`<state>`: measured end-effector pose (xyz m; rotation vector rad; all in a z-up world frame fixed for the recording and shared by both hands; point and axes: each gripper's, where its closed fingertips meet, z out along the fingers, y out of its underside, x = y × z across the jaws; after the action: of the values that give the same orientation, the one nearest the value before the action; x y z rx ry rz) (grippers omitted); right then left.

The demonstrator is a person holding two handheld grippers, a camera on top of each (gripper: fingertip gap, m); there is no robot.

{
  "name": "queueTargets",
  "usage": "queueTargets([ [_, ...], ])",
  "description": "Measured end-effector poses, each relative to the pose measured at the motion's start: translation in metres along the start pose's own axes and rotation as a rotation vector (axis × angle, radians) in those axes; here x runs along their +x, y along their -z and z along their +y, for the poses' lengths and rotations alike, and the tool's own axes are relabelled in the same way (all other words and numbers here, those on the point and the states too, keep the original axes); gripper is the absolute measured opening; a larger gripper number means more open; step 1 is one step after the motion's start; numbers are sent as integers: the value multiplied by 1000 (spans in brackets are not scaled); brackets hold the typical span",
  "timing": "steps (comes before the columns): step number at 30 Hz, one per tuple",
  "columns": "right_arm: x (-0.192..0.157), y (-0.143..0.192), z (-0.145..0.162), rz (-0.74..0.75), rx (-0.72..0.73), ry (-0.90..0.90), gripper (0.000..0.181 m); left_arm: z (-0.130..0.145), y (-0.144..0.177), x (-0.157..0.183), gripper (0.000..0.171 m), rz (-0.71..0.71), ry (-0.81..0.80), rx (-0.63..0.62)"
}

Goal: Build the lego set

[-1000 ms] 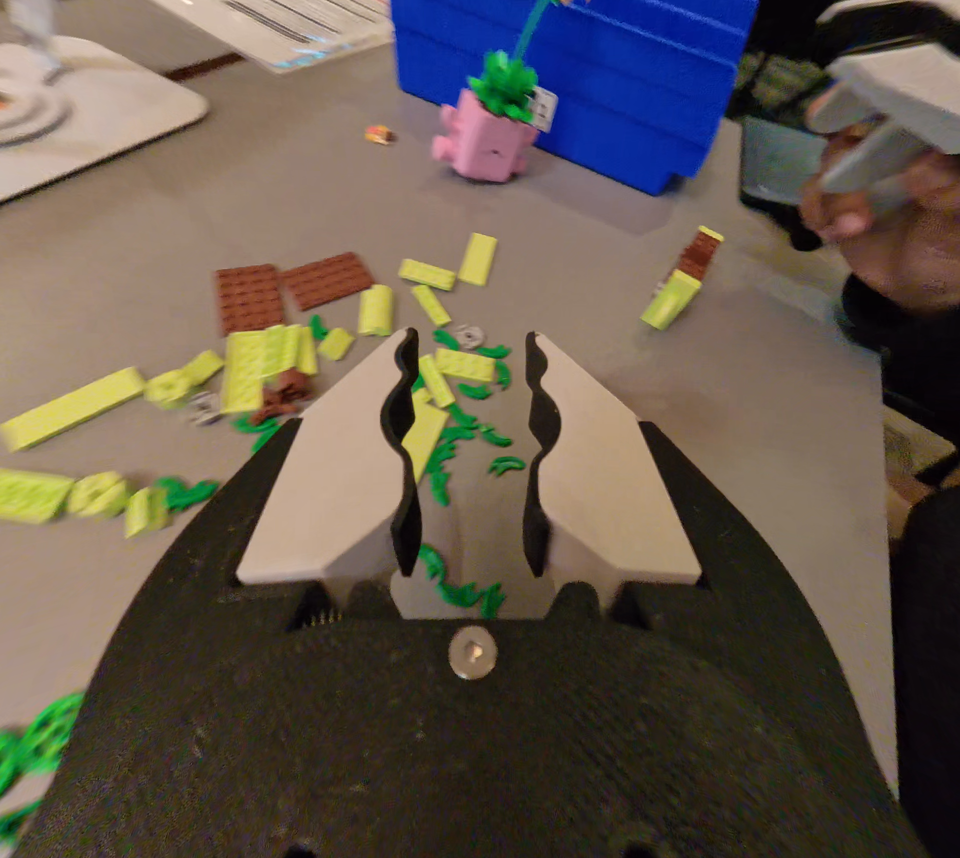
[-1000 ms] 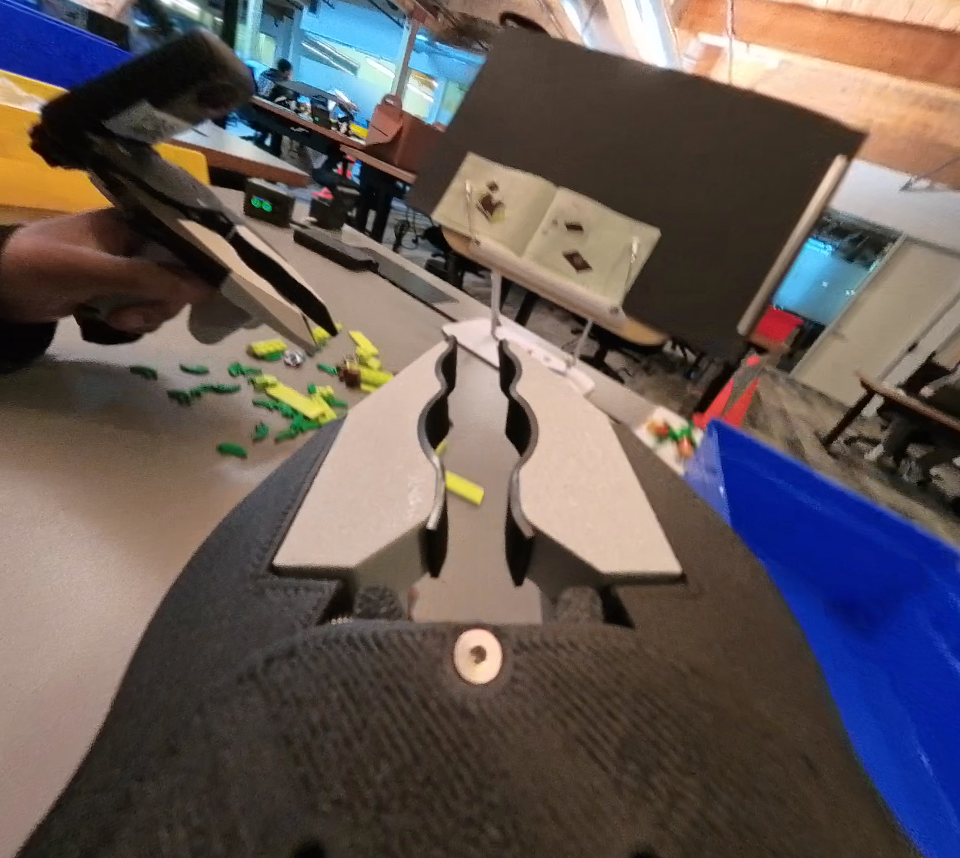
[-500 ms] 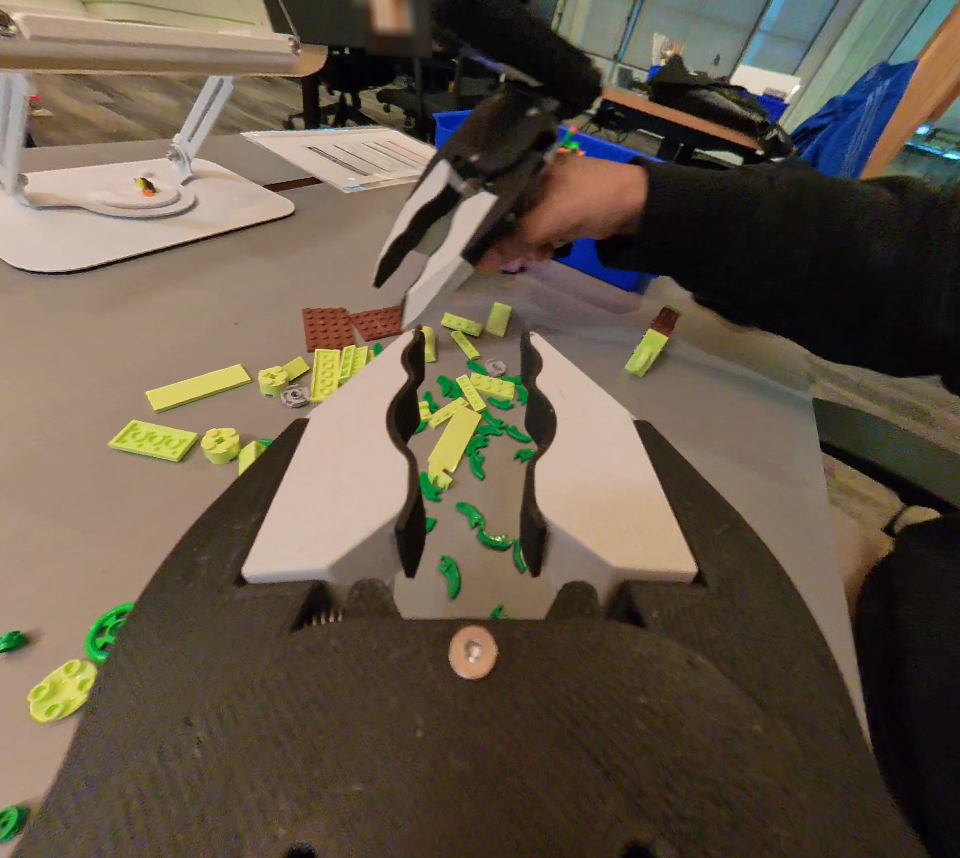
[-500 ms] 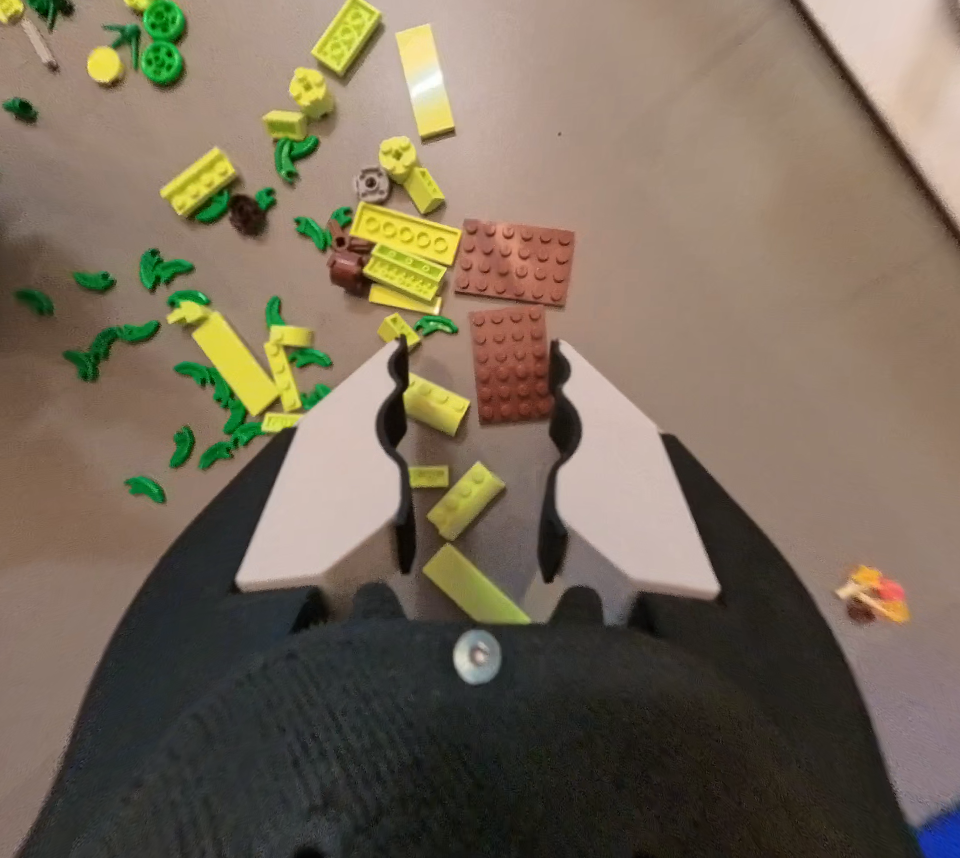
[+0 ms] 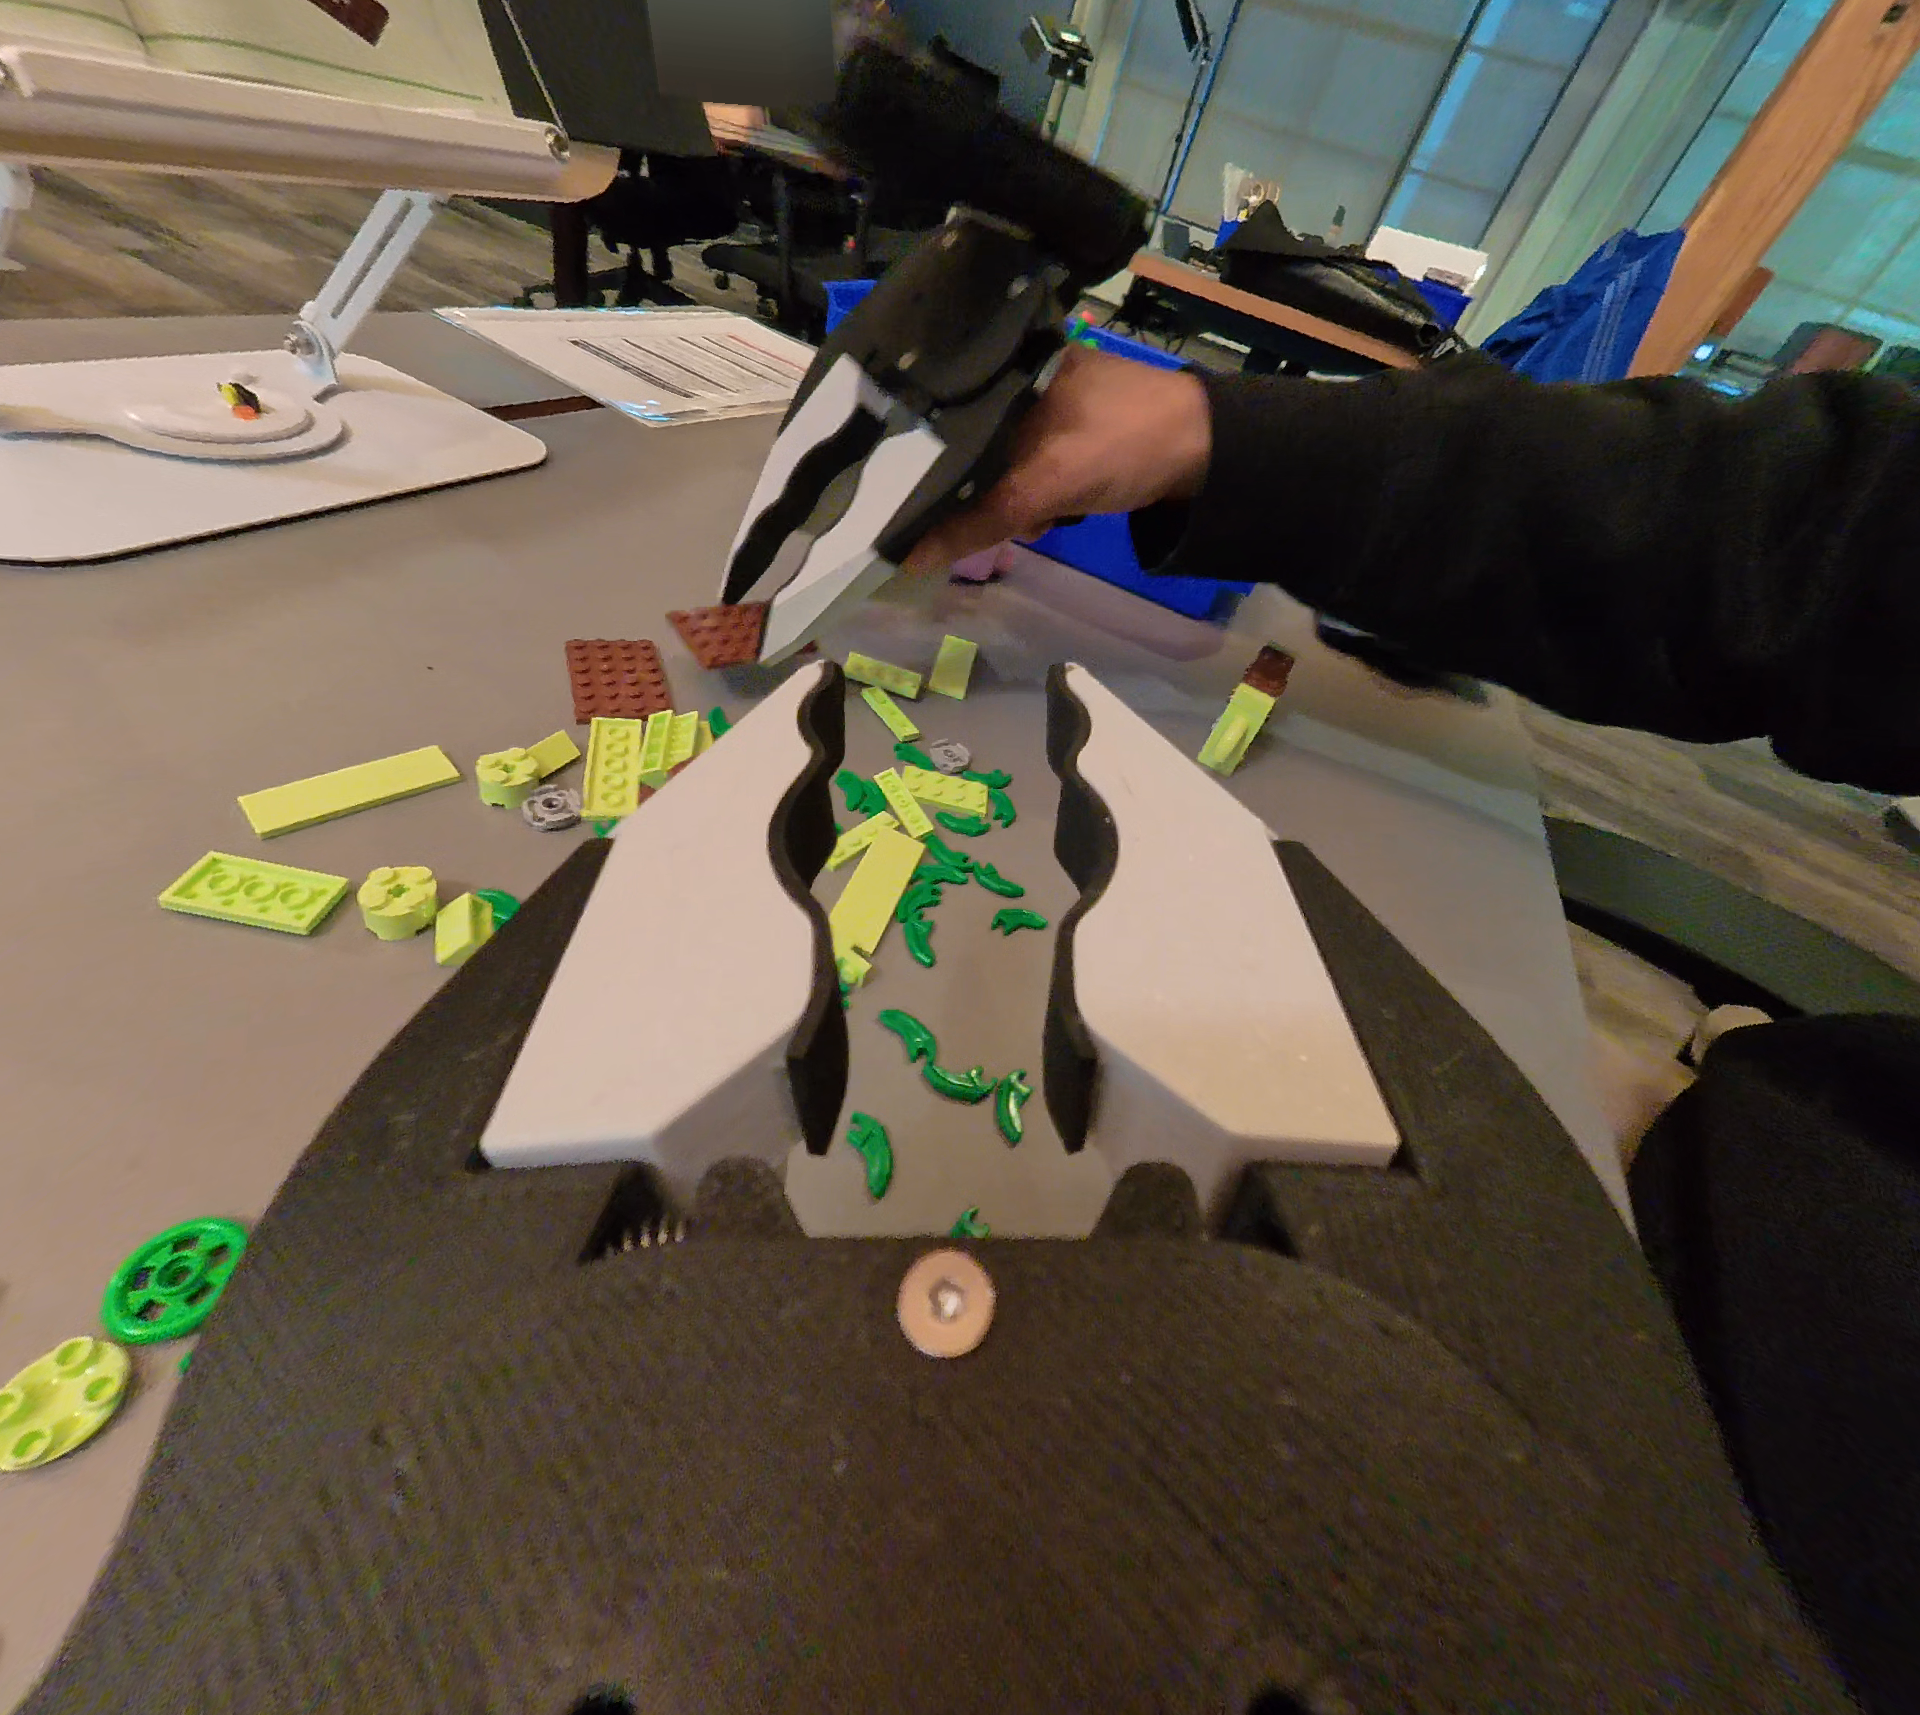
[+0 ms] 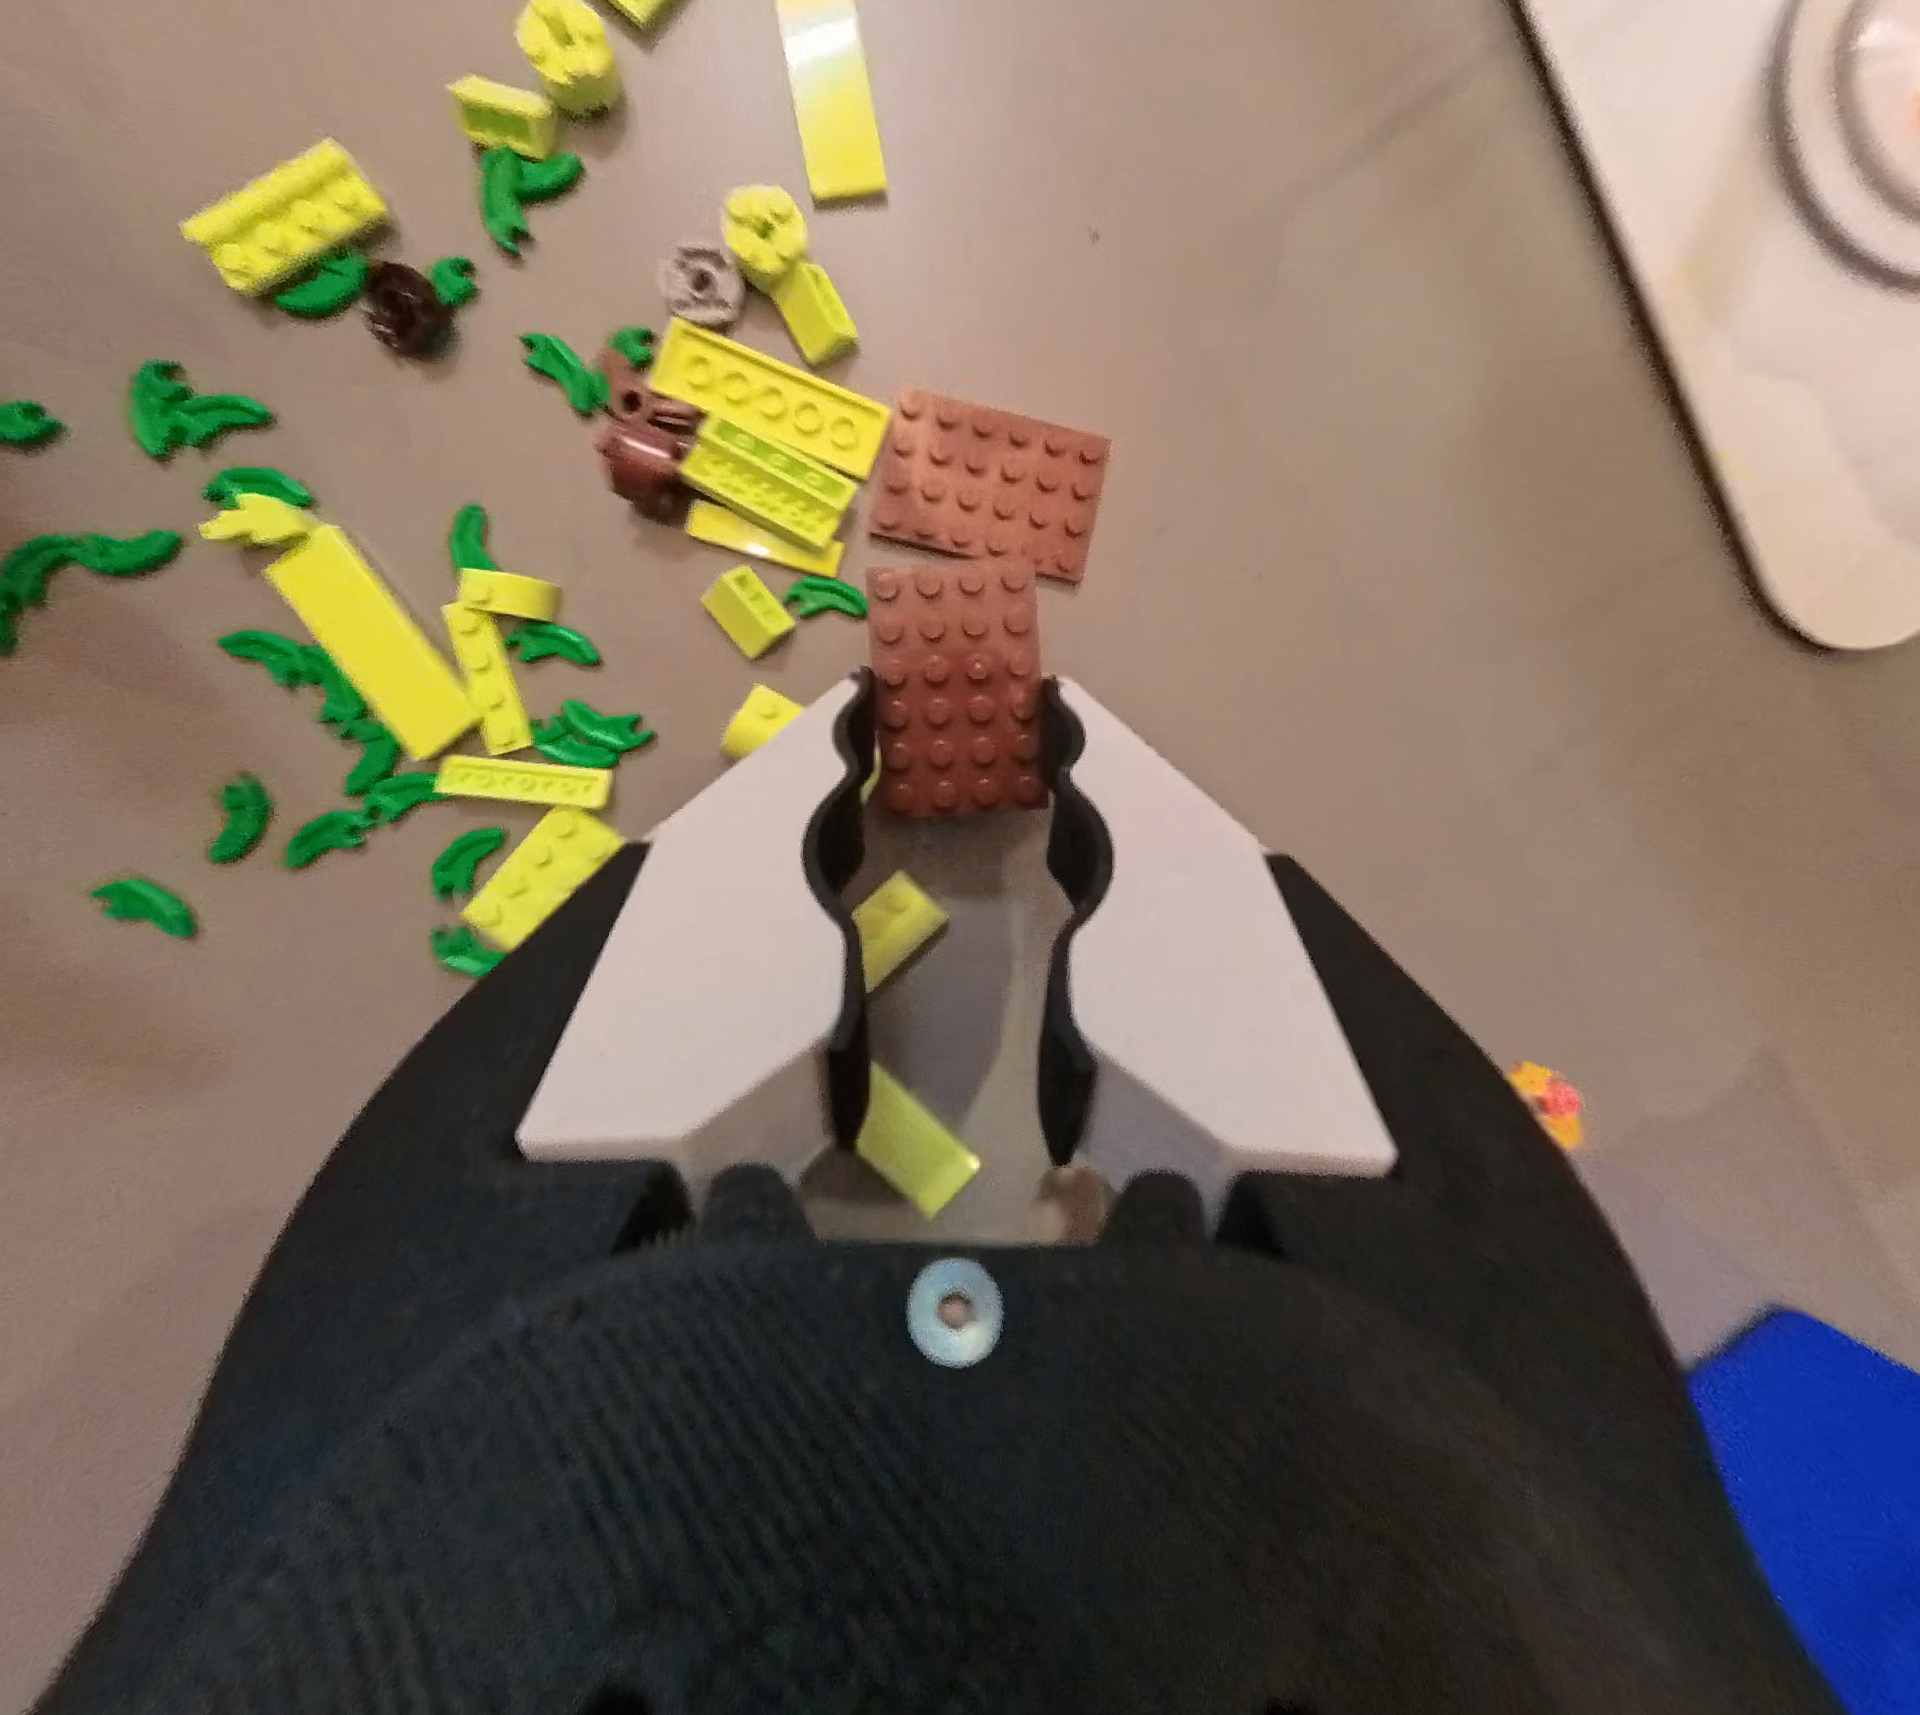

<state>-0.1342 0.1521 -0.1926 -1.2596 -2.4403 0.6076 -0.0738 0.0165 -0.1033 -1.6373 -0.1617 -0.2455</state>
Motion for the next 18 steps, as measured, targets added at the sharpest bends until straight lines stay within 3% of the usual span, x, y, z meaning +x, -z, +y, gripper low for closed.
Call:
queueTargets([
  [3, -23, 43, -14, 15, 75, 56, 29, -1, 2, -4, 36, -29, -29, 7],
  [6, -87, 75, -13, -78, 120, 152, 29, 0, 3, -8, 35, -47, -28, 14],
  [9, -168, 77, 6, -246, 128, 225, 29, 1, 0, -4, 41, -21, -34, 11],
  [11, -203, 70, 20, -321, 121, 223, 29, 4, -2, 1, 45, -13, -65, -10],
  [15, -215, 51, 51, -294, 28, 267, 29, 9, -9, 4, 45, -17, -109, -44],
  [18, -215, 48, 57, -301, 31, 263, 29, 11, -11, 5, 45, -27, -131, -64],
])
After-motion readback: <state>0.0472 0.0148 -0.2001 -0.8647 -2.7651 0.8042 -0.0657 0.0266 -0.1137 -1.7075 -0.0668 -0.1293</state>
